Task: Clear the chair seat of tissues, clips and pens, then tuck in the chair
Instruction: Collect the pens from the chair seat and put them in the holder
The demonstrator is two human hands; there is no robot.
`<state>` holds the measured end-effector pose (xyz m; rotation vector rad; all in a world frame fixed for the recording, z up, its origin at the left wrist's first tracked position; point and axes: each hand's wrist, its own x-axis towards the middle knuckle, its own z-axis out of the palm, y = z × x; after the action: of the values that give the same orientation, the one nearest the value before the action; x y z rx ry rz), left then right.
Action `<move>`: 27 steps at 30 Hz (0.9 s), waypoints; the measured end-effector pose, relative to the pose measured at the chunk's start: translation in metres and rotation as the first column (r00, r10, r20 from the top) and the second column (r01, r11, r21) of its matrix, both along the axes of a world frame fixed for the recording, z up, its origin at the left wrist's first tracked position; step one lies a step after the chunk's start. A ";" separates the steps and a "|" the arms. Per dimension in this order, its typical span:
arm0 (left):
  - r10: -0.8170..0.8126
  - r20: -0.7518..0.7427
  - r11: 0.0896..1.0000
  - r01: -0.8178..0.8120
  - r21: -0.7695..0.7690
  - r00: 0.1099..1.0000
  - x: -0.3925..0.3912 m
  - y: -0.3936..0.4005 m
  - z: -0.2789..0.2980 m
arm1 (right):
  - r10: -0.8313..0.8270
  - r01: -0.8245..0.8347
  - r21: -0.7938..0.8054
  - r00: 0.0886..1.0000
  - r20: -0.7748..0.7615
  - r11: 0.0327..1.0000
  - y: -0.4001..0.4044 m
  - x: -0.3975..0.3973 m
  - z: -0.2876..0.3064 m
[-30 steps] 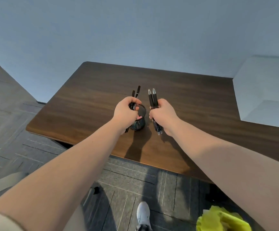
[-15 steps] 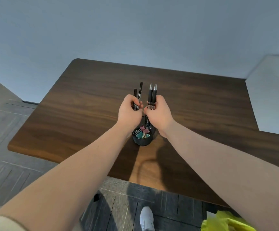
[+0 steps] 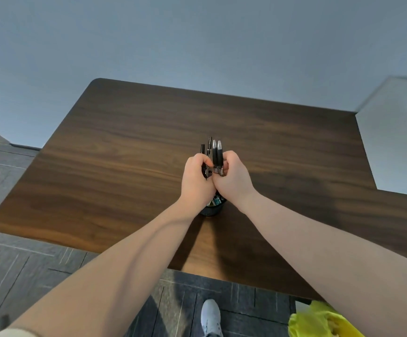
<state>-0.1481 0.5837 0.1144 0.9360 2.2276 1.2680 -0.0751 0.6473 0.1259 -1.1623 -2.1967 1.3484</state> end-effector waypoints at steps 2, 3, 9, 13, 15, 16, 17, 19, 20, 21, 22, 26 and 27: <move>-0.029 -0.028 0.999 0.029 -0.016 0.999 -0.002 -0.002 0.002 | 0.005 -0.006 0.039 1.000 0.014 0.999 -0.001 0.001 0.002; -0.041 -0.038 0.999 0.040 -0.028 0.998 -0.003 -0.003 0.003 | 0.005 -0.006 0.054 1.000 0.024 0.999 -0.001 0.002 0.003; -0.057 -0.038 0.997 0.055 -0.054 0.998 -0.011 -0.002 0.012 | -0.027 0.021 0.077 0.997 0.067 0.997 0.008 0.008 0.015; -0.047 -0.054 0.997 0.043 -0.068 0.997 -0.015 -0.005 0.015 | -0.020 0.011 0.118 0.997 0.076 0.993 0.009 0.012 0.021; -0.035 -0.048 0.996 0.032 -0.080 0.998 -0.016 -0.009 0.017 | -0.006 -0.004 0.120 0.996 0.089 0.993 0.010 0.014 0.023; -0.027 -0.050 0.996 0.023 -0.087 0.998 -0.016 -0.012 0.018 | 0.001 -0.014 0.119 0.995 0.103 0.993 0.011 0.016 0.024; -0.019 -0.058 0.995 0.013 -0.097 0.998 -0.016 -0.015 0.019 | 0.006 -0.020 0.116 0.993 0.119 0.993 0.012 0.018 0.025; -0.004 -0.072 0.992 -0.005 -0.128 0.997 -0.015 -0.023 0.022 | 0.009 -0.023 0.104 0.990 0.140 0.994 0.012 0.023 0.027; 0.002 -0.077 0.991 -0.013 -0.136 0.997 -0.014 -0.027 0.023 | 0.011 -0.025 0.100 0.990 0.142 0.995 0.012 0.026 0.028; 0.008 -0.083 0.990 -0.019 -0.139 0.996 -0.011 -0.032 0.025 | 0.016 -0.030 0.098 0.990 0.143 0.995 0.010 0.030 0.029; 0.011 -0.097 0.989 -0.025 -0.142 0.995 -0.008 -0.037 0.027 | 0.025 -0.040 0.098 0.990 0.142 0.994 0.009 0.034 0.029; 0.047 -0.133 0.983 -0.069 -0.173 0.990 0.011 -0.060 0.034 | 0.076 -0.093 0.118 0.987 0.141 0.989 -0.001 0.051 0.032; 0.065 -0.136 0.979 -0.090 -0.184 0.989 0.018 -0.068 0.036 | 0.086 -0.104 0.123 0.986 0.143 0.987 -0.004 0.056 0.032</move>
<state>-0.1301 0.5160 0.1505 0.8893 2.4570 1.0299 -0.0188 0.6433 0.1583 -1.1469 -2.4257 1.1715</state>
